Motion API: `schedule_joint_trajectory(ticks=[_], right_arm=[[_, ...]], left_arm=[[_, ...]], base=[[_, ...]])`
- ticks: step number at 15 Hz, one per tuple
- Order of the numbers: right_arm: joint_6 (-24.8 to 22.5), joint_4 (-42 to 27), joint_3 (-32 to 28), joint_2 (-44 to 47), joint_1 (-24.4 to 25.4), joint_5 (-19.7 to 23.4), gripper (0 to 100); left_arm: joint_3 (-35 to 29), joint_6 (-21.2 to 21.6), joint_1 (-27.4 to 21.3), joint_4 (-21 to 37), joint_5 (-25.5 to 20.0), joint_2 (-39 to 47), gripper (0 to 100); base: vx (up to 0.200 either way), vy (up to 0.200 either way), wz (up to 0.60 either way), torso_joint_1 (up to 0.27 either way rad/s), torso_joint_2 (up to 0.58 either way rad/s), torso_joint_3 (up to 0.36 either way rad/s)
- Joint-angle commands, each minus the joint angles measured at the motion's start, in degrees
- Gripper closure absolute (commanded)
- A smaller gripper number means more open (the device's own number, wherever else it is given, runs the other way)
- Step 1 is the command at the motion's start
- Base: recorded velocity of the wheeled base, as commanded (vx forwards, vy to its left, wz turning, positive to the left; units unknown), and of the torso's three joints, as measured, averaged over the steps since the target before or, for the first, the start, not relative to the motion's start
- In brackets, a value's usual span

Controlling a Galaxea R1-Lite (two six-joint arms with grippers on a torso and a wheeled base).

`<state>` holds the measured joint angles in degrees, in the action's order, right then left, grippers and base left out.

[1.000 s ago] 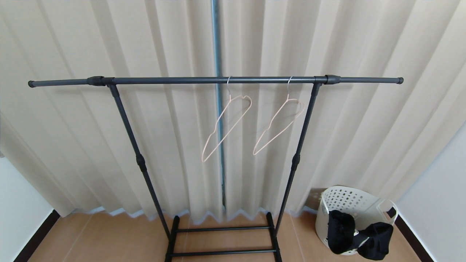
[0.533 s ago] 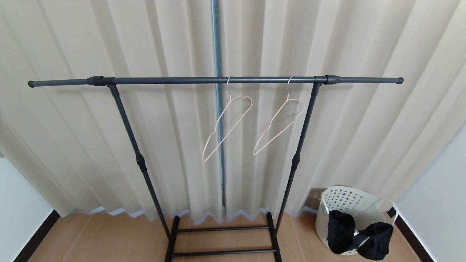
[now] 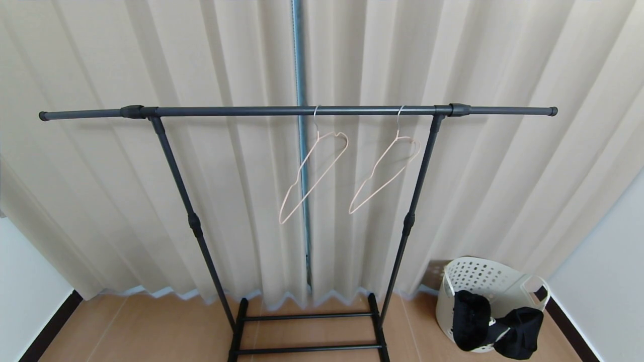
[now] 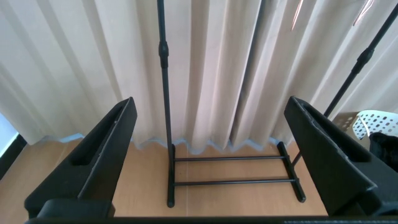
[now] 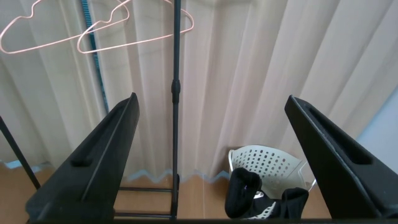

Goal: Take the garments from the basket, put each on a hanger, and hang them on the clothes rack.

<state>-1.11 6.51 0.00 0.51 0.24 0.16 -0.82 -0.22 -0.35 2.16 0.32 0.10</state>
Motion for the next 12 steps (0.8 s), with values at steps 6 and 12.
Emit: schedule_joint_trajectory(ticks=[6,12], right_arm=[[-0.03,0.08,0.0,0.02,0.02,0.02,0],[-0.03,0.08,0.0,0.1,0.02,0.02,0]], left_arm=[[0.03,-0.04,0.0,-0.05,0.03,0.08,0],[0.03,-0.13,0.0,0.04,0.03,0.08,0]], base=[[0.0,0.0,0.0,-0.105,0.24,0.135],[0.0,0.0,0.0,-0.159,0.37,0.212]])
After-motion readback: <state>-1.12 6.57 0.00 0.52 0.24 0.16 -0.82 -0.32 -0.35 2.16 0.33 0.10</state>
